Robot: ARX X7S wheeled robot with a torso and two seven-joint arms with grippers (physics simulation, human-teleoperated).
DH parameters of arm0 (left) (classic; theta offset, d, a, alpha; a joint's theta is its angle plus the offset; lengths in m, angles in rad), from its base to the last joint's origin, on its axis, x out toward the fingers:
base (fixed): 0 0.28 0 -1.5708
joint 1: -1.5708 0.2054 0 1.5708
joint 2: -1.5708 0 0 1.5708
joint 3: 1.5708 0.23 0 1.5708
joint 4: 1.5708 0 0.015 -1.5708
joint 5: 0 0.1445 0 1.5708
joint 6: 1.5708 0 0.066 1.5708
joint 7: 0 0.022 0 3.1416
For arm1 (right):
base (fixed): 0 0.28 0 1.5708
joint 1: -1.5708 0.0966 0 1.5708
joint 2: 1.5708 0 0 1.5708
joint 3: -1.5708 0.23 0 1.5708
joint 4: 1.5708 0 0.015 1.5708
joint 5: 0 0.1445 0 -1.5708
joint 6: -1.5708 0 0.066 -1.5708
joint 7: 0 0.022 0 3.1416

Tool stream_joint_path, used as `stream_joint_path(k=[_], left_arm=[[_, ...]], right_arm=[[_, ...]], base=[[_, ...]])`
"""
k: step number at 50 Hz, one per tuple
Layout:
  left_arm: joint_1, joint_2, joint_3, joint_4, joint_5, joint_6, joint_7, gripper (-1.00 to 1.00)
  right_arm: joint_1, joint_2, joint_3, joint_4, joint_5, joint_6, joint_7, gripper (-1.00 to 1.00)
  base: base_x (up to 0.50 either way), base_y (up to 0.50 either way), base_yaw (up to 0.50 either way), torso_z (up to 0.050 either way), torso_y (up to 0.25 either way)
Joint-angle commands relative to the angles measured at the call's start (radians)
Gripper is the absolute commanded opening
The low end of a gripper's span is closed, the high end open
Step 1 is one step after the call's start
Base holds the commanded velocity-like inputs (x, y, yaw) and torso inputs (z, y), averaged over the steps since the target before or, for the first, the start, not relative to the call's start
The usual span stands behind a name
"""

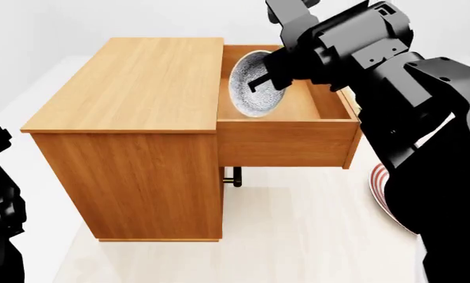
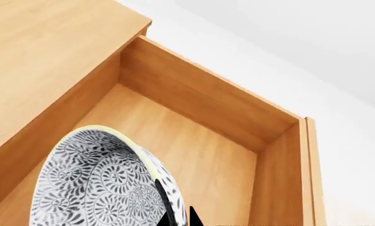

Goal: Open the top drawer of the cabinet and put the bowl in it.

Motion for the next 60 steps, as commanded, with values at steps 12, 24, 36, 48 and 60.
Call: stream_joint_path(k=[12,24,36,48,60], left_arm=[[0.002,0.001,-0.006,0.0,0.0,0.005,0.005,1.0],[0.004,0.001,-0.008,0.0,0.0,0.008,0.005,1.0],[0.006,0.002,-0.01,0.0,0.0,0.014,0.004,1.0],[0.008,0.001,-0.014,0.0,0.0,0.019,0.008,1.0],[0.009,0.001,-0.012,0.0,0.001,0.022,0.009,1.0]], right_arm=[[-0.057,0.0,0.051,0.068,-0.03,-0.06,-0.001,-1.0],[-0.082,0.0,0.209,0.07,-0.178,-0.044,0.0,-1.0],[-0.097,0.0,0.48,0.07,-0.429,-0.022,-0.02,1.0],[-0.089,0.0,0.677,0.07,-0.626,-0.05,0.005,1.0],[-0.03,0.001,0.871,0.07,-0.879,-0.326,0.18,1.0]], base=[[0.0,0.0,0.0,0.0,0.0],[0.0,0.0,0.0,0.0,0.0],[0.0,0.0,0.0,0.0,0.001],[0.0,0.0,0.0,0.0,0.0],[0.0,0.0,0.0,0.0,0.0]])
